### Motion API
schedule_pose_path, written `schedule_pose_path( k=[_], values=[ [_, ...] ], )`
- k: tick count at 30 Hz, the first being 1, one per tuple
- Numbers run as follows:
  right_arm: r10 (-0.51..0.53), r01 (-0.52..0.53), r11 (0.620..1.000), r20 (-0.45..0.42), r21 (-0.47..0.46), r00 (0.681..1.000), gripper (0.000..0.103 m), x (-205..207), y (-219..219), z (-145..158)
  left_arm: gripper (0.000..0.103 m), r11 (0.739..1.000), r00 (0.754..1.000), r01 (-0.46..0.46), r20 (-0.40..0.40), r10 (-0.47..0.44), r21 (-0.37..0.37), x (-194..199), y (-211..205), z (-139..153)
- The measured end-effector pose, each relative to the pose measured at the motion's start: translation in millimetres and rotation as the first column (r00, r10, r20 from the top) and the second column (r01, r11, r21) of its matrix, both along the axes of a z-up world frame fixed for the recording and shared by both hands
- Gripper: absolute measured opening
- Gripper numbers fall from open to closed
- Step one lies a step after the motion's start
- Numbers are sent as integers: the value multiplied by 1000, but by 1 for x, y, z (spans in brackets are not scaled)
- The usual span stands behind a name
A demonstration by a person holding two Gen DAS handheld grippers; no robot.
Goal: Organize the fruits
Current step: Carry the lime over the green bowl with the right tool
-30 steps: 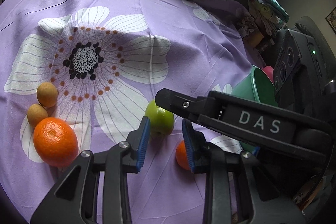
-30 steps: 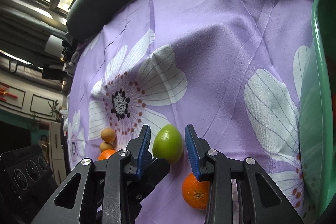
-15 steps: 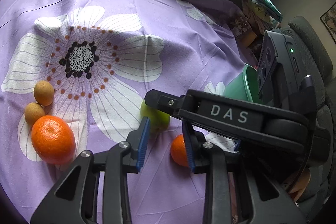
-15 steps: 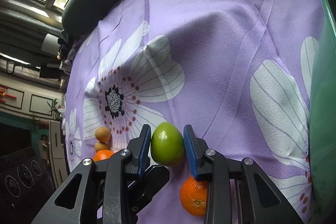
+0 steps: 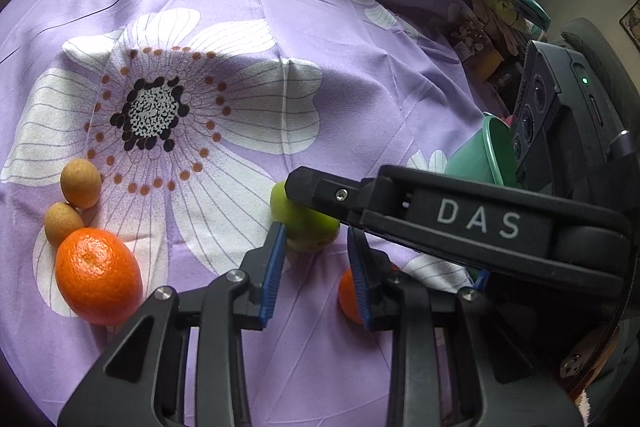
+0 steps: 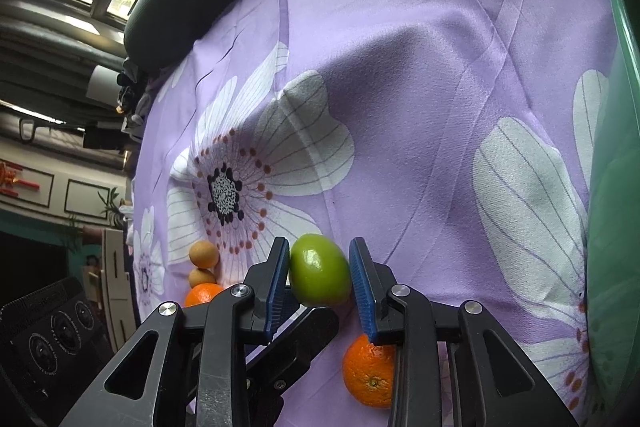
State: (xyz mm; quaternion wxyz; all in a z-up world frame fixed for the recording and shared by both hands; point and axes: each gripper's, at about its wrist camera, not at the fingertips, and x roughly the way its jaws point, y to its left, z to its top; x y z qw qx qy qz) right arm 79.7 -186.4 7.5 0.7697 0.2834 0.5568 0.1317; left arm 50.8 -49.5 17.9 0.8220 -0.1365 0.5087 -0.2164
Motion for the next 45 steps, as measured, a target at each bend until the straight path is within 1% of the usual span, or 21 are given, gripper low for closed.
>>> schedule_pose_path(
  k=[2, 4, 7, 13, 16, 20, 23, 27, 30, 33, 38, 42, 45],
  values=[
    [-2, 2, 1000, -4, 6, 1000, 34, 1, 0, -1, 30, 1000, 1000, -2, 2, 2, 16, 1, -1, -2],
    [6, -6, 1000, -19, 28, 1000, 34, 3, 0, -5, 33, 999, 1000, -13, -10, 14, 35, 4, -2, -7],
    [14, -13, 999, -27, 46, 1000, 34, 5, 2, -9, 33, 999, 999, -28, -37, 29, 25, 8, -1, -12],
    [17, -17, 999, -4, 35, 1000, 34, 3, 5, -6, 34, 999, 999, -35, -18, 35, 16, 4, 2, -9],
    [9, -10, 999, 44, 30, 999, 34, -5, 4, 8, 34, 1000, 999, -25, 42, 25, 11, -5, 2, 6],
    [1, 0, 1000, 158, -4, 987, 34, -22, 0, 40, 34, 1000, 990, -4, 140, 7, -21, -21, 2, 32],
    [-11, 19, 999, 243, -30, 970, 34, -37, -6, 66, 34, 998, 980, 26, 200, -16, -50, -32, -2, 54],
    [-54, 70, 997, 342, -35, 938, 34, -56, -26, 94, 34, 996, 955, 87, 287, -74, -35, -45, -24, 80],
    [-111, 128, 992, 378, -19, 919, 34, -65, -47, 105, 34, 989, 940, 143, 315, -130, -20, -47, -49, 92],
    [-172, 187, 982, 390, 0, 905, 34, -75, -74, 109, 34, 979, 924, 205, 329, -192, -4, -47, -76, 98],
    [-270, 291, 957, 403, 10, 874, 34, -91, -115, 111, 34, 949, 892, 315, 341, -297, 3, -48, -120, 100],
    [-338, 364, 931, 389, 5, 857, 34, -101, -140, 108, 34, 923, 873, 384, 327, -363, 0, -49, -149, 95],
    [-375, 406, 914, 362, -11, 853, 34, -106, -154, 104, 34, 905, 866, 425, 297, -401, -18, -46, -166, 86]
  ],
)
